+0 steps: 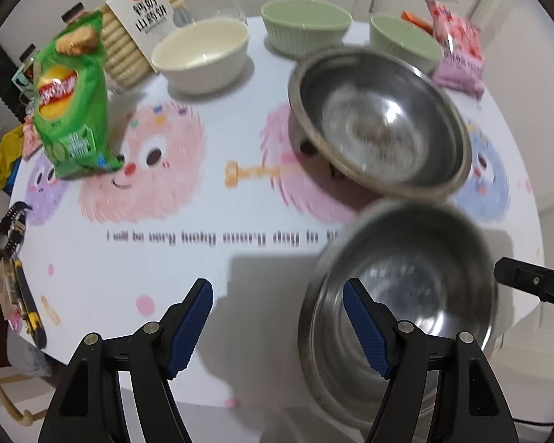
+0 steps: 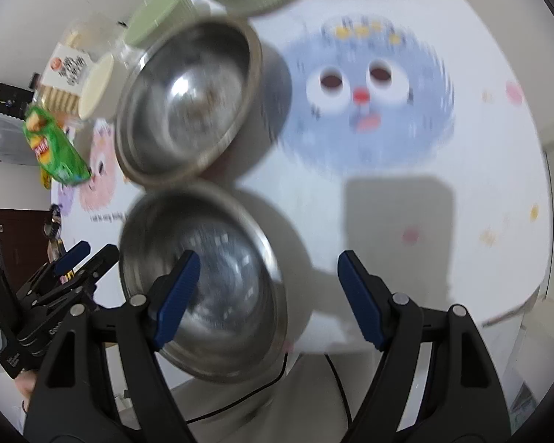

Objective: Organize plates and bowls

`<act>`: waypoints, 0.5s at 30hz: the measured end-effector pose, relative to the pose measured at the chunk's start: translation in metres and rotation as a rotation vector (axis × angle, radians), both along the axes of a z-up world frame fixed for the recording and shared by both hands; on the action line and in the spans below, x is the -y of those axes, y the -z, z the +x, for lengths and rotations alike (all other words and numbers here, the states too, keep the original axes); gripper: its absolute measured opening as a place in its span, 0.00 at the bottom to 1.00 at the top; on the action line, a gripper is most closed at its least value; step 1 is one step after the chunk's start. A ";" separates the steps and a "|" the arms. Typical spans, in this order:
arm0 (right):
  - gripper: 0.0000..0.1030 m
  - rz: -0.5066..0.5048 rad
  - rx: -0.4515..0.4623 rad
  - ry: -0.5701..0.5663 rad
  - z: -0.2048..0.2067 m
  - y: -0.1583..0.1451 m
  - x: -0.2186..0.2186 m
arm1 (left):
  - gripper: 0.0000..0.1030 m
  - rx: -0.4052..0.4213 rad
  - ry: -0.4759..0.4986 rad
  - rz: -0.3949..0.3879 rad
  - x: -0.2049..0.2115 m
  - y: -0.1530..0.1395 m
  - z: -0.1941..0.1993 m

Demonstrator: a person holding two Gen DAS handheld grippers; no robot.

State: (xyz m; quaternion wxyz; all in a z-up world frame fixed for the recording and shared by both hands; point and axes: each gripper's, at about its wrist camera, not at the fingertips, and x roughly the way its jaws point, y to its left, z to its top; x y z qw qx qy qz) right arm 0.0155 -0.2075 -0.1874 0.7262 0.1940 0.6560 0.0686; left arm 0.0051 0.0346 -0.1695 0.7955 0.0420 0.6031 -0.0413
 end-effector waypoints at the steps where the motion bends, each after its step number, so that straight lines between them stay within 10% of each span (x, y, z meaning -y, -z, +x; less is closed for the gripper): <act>1: 0.75 0.006 -0.009 0.000 -0.005 0.002 -0.002 | 0.73 0.004 0.007 0.007 0.001 0.003 -0.004; 15: 0.75 -0.008 -0.026 0.015 -0.020 0.023 -0.014 | 0.73 -0.046 0.053 0.014 0.003 0.044 -0.015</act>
